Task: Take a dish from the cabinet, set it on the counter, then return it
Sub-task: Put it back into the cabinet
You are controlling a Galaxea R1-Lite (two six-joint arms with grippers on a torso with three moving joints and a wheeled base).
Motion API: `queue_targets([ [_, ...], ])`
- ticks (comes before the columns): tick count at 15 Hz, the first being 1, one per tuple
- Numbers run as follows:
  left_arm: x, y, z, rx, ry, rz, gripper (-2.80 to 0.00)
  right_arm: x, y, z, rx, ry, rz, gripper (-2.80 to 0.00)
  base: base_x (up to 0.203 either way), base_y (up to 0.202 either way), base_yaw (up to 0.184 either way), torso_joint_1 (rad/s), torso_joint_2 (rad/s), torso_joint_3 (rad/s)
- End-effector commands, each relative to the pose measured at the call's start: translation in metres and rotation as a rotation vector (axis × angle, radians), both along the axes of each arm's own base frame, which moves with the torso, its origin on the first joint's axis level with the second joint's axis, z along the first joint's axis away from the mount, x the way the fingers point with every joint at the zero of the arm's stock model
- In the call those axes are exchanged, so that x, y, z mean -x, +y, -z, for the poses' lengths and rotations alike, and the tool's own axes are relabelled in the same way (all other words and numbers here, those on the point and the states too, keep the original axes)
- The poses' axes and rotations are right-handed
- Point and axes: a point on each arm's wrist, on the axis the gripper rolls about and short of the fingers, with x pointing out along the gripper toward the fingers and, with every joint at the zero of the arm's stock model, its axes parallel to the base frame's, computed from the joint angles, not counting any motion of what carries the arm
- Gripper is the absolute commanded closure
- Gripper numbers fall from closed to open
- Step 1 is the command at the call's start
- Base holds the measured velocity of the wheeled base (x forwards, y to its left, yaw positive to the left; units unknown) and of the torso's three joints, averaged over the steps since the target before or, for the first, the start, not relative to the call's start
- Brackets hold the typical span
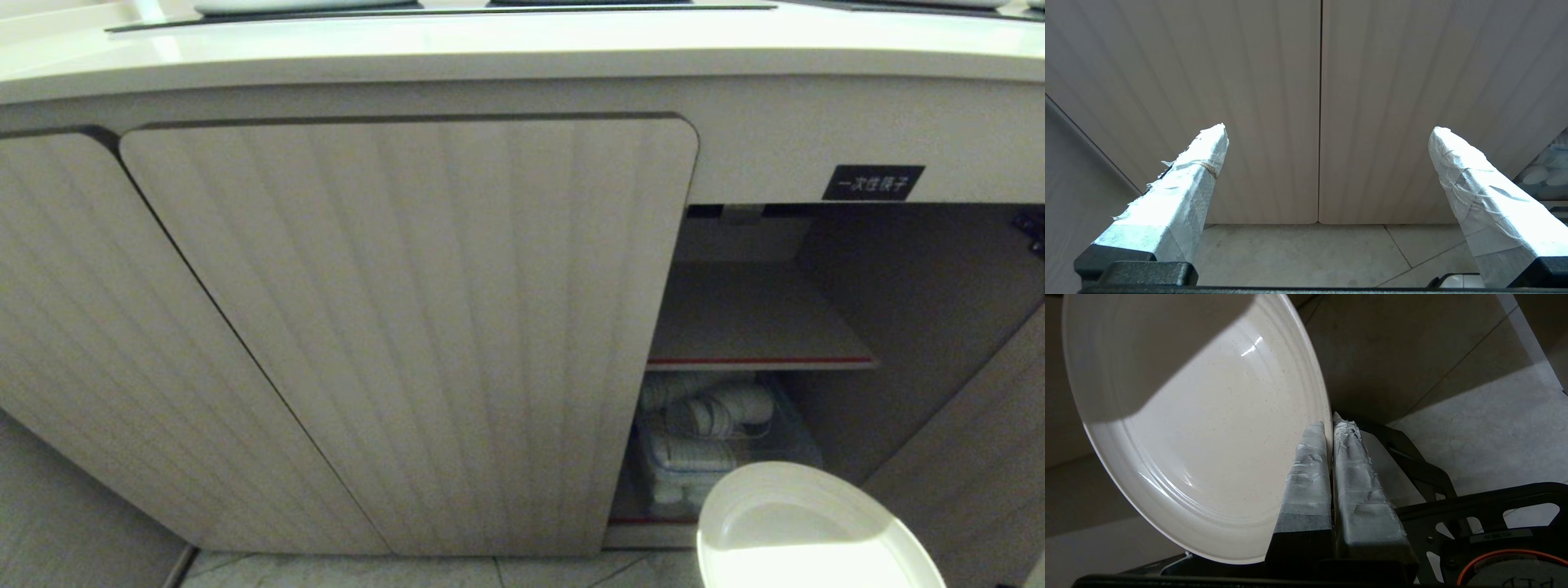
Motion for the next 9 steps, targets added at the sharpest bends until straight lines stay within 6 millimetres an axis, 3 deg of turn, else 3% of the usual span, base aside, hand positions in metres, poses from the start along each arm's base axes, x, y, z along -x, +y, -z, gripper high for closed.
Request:
queue_targets([
  [1, 0.0, 0.0, 0.0, 0.0, -0.001, 0.0, -2.8, -0.008, 0.0, 0.0, 0.006, 0.03, 0.034, 0.0, 0.0, 0.0, 0.0, 0.0, 0.0, 0.0],
  [9, 0.0, 0.0, 0.0, 0.0, -0.001, 0.0, -2.8, -0.056, 0.002, -0.01, -0.042, 0.041, 0.173, 0.0, 0.0, 0.0, 0.0, 0.0, 0.0, 0.0],
])
